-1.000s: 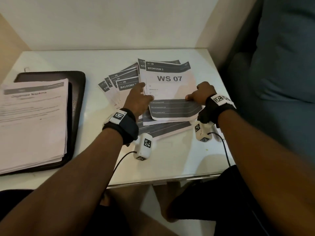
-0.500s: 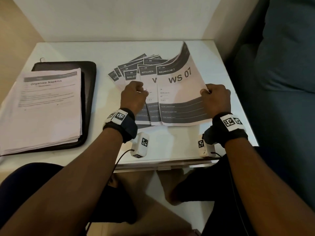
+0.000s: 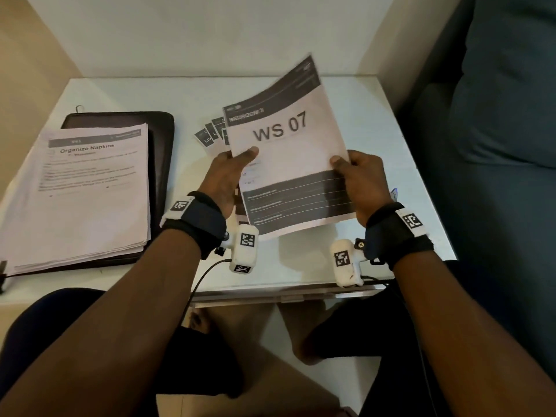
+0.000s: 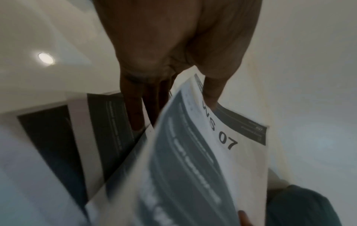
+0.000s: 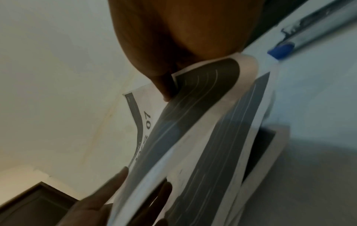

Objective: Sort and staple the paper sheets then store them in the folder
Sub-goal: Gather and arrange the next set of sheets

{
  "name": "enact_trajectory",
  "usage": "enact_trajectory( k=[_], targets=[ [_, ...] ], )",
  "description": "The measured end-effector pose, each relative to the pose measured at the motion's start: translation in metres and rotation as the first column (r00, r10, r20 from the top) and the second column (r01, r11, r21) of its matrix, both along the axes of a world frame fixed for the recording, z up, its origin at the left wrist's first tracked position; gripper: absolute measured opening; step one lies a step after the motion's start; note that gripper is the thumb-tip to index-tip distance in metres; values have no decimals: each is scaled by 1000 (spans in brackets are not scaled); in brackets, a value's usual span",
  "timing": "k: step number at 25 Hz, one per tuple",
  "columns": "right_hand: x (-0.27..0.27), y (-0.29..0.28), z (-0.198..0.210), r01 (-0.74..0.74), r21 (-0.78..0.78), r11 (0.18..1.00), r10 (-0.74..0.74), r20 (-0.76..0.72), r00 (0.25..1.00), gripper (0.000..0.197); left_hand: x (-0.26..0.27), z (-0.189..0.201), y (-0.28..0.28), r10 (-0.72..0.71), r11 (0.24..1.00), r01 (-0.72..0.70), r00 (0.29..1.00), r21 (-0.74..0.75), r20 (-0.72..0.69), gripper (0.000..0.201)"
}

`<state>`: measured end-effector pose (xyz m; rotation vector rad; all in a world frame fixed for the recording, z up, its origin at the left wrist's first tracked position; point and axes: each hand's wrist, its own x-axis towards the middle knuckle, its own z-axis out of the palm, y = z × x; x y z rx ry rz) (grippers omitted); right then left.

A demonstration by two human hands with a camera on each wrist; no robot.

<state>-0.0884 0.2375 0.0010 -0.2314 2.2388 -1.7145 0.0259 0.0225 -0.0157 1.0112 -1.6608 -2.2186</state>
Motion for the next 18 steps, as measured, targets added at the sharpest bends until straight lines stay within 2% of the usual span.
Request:
enact_trajectory(
  k=[2, 4, 6, 7, 8, 10, 12, 18],
  targets=[
    [9, -13, -5, -44, -23, 999, 46, 79, 996, 24, 8, 0, -10, 23, 999, -24, 999, -28, -41, 34],
    [10, -21, -9, -53, 23, 998, 50, 102, 993, 33, 16, -2, -23, 85, 994, -89, 995, -71, -54, 39],
    [0, -22, -15, -37, 179, 983, 34, 20, 999, 40, 25, -2, -35, 137, 980, -141, 990, -141, -38, 39],
    [-7, -20, -19, -20, 337, 941, 48, -75, 996, 42, 29, -2, -41, 148, 975, -151, 988, -165, -31, 40],
    [-12, -17, -22, -1, 499, 867, 84, -144, 986, 48, 35, -2, -47, 157, 970, -159, 987, -181, -23, 40],
    [-17, -14, -29, 4, 694, 720, 132, -142, 981, 69, 43, -5, -57, 178, 964, -175, 984, -202, -4, 41],
    [-18, -14, -32, -10, 755, 655, 128, -97, 987, 83, 48, -10, -64, 199, 954, -189, 980, -231, 18, 42],
    [-25, -7, -33, 1, 801, 599, 67, -51, 996, 103, 55, -20, -68, 227, 943, -204, 972, -262, 60, 40]
  ],
)
